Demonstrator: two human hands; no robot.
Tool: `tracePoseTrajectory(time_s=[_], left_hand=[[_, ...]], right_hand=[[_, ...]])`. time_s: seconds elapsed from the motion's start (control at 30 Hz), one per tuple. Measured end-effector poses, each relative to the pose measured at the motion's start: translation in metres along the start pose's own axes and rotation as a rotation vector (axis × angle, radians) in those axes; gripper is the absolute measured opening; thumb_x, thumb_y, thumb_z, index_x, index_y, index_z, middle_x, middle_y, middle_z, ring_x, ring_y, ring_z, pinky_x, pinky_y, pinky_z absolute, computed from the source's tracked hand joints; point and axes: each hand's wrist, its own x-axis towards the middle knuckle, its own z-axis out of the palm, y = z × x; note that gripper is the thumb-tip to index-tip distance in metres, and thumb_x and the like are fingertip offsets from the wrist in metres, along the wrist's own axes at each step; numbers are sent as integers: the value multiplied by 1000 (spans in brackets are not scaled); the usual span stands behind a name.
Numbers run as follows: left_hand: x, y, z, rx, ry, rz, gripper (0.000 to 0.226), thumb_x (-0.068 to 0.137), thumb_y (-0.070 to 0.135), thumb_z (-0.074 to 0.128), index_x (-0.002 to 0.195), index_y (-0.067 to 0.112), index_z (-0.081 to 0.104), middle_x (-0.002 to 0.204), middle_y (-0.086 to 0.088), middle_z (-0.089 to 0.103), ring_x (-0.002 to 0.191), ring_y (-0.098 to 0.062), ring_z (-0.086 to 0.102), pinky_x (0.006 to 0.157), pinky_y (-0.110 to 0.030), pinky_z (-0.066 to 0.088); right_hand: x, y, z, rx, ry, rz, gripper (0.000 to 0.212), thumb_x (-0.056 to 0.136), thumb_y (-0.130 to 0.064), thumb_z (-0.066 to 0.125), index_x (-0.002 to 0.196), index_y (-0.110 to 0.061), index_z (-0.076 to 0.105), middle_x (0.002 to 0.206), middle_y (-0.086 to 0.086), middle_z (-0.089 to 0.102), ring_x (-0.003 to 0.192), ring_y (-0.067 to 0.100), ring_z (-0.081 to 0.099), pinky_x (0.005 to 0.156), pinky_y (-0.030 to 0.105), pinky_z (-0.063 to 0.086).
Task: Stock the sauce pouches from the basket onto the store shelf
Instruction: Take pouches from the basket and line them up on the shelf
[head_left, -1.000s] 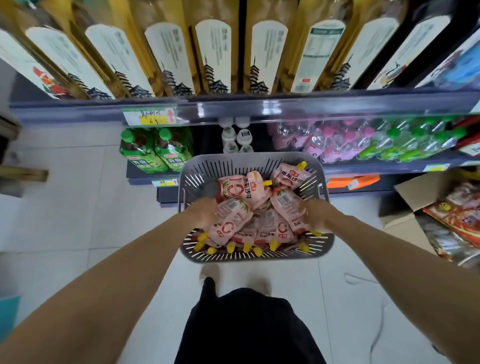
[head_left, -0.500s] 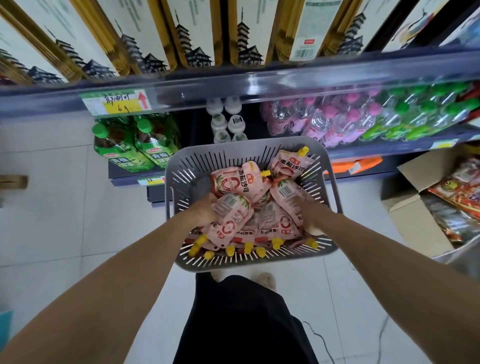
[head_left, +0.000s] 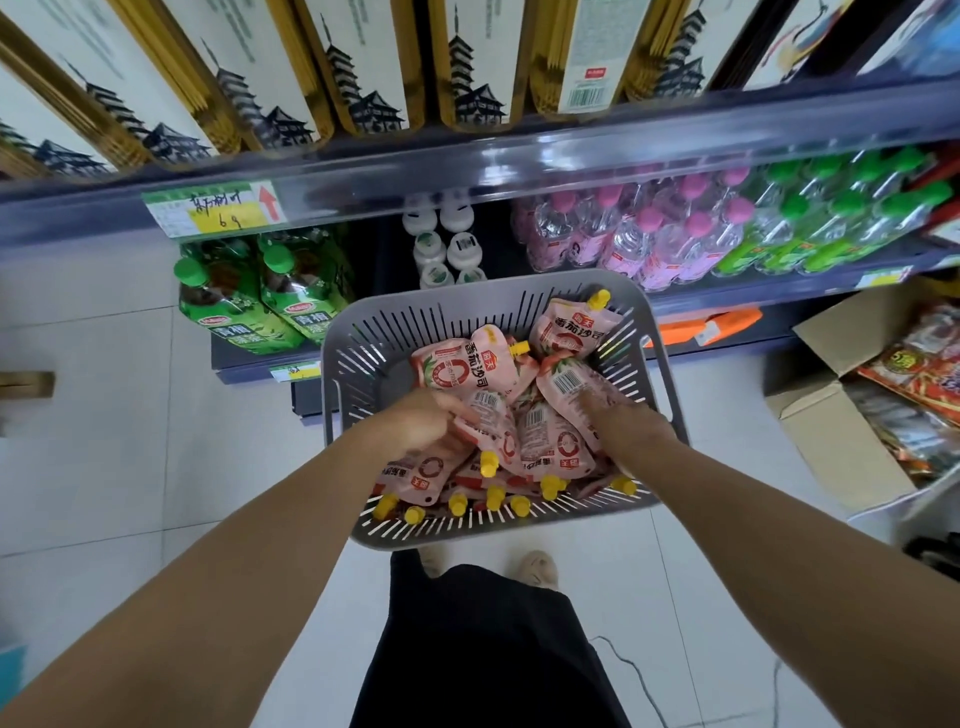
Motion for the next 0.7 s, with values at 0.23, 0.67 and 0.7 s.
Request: tracePoseTrajectory(time_s=[0.23,0.67,0.7], left_hand=[[15,-12,11,224,194,186,38,78,-11,62,102,17,72,147,-1,39,134,-25,39,93,-22,42],[-9,16,-7,-169,338,270,30,91,2,53,119,9,59,116,-11,64,105,-26,62,88,-45,54],[-19,20,-10,-224,342,267,26,92,1,51,115,8,60,111,-11,63,103,-25,61,83,-44,56]], right_hand=[[-6,-8,-5,-19,88,57,51,92,-8,48,140,-4,31,139,16,46,124,33,49,93,39,48],[-23,1,-63,306,397,121,21,88,-8,50,103,0,62,106,22,63,113,37,49,83,40,49],[-28,-1,-72,401,402,127,18,88,-10,51,98,1,62,100,23,63,109,37,51,78,38,48]])
